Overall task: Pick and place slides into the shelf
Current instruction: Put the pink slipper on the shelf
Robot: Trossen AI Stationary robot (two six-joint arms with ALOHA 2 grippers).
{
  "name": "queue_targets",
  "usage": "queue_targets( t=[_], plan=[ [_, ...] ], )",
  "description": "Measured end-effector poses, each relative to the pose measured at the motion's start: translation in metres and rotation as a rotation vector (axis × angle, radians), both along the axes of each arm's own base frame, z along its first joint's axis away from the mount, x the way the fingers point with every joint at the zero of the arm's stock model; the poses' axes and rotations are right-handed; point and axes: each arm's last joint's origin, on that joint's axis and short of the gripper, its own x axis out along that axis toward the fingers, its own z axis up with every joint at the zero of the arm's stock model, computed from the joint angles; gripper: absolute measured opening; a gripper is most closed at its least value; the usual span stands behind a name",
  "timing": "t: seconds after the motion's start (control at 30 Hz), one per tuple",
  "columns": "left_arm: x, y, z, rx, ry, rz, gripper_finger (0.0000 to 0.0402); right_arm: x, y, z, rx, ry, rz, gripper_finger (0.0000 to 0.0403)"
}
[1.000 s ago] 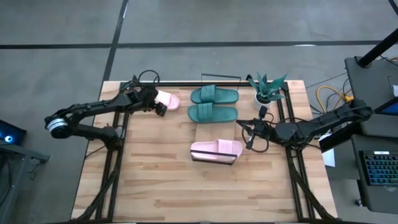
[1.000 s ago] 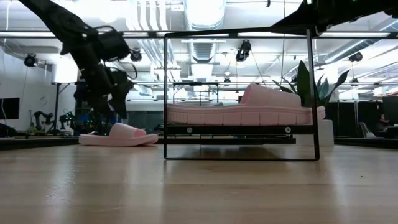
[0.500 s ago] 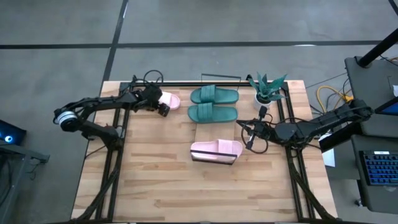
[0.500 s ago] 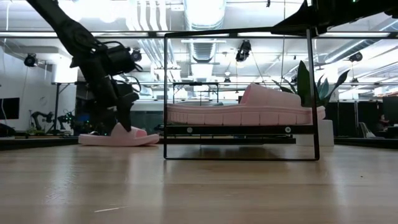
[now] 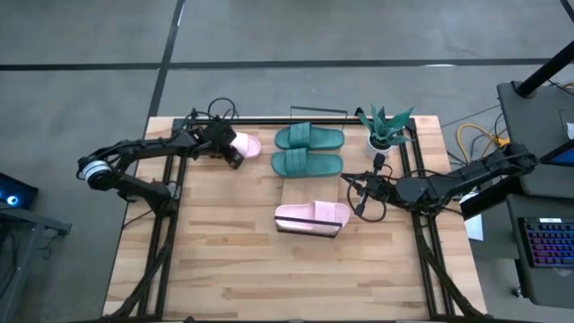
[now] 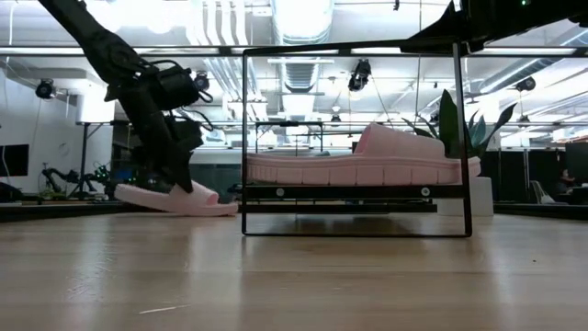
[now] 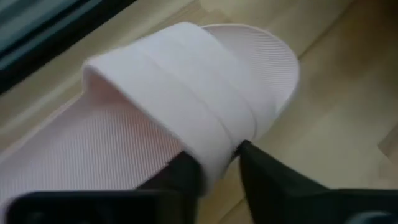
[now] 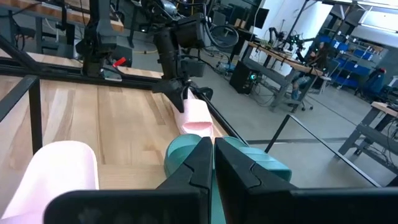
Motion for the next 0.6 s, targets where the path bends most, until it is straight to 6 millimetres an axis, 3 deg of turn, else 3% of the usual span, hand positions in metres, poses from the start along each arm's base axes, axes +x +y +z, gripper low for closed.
queue_targets(
  t=[0.13,0.23,0.43,0.6],
  plan=[
    [0.000,-0.001,0.006,0.021,-0.011,-0.050,0.0012,0.000,0.000,0.000,0.000,0.000,0.000,0.0009],
    [-0.001,-0.004,0.015,0.017,-0.057,-0.073,0.0010,0.000,0.000,0.002,-0.027,-0.004,0.004,0.0009],
    [-0.006,-0.014,0.053,-0.005,-0.267,-0.117,0.0003,0.002,0.001,0.013,-0.198,0.022,0.036,0.0009],
    [-0.017,-0.029,0.088,-0.038,-0.474,-0.188,0.0003,0.005,0.007,0.021,-0.395,0.057,0.255,0.0017]
  ],
)
